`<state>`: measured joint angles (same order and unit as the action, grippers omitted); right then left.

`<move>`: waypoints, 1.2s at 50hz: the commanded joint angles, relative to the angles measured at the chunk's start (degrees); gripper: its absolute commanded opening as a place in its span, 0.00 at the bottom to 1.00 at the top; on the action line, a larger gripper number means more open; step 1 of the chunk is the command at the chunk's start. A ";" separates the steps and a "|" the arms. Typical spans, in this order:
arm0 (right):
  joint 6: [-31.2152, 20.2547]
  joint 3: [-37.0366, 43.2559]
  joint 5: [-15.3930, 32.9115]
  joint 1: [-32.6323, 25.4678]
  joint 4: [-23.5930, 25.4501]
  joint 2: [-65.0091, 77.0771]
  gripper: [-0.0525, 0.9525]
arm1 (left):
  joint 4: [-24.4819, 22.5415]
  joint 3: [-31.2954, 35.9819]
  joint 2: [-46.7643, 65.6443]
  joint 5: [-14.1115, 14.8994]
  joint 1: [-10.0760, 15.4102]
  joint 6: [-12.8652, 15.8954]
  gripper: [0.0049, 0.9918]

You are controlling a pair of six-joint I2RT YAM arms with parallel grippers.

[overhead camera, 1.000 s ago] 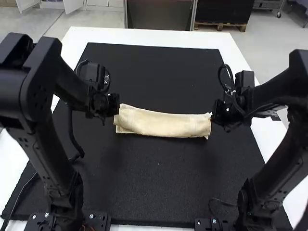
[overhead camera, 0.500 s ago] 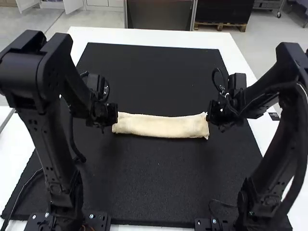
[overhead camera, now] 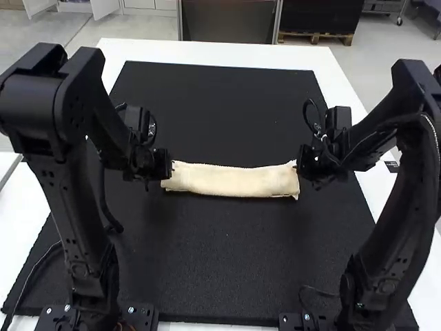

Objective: Fold the towel.

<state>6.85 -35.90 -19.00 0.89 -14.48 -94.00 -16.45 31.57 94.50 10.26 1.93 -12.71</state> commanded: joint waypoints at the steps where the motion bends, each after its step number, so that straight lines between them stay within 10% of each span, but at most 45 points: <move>1: 0.09 -2.07 0.72 0.26 -0.02 0.30 0.64 | 0.19 -0.02 0.34 -0.42 -0.18 1.99 0.84; 21: -2.19 -0.75 0.28 -3.26 1.56 1.97 0.88 | 1.68 0.42 -2.04 -0.42 -2.81 4.36 0.97; 40: -3.51 1.80 -1.56 -3.79 0.51 0.22 0.84 | 3.62 3.23 -3.18 -0.15 -20.66 13.94 0.97; 60: -3.51 3.29 -3.32 0.52 1.12 1.27 0.84 | 3.44 2.53 -3.00 -0.33 -15.29 14.38 0.97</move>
<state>3.81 -34.06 -20.43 -1.10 -13.19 -93.58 -12.47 33.74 92.55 10.09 -13.89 1.13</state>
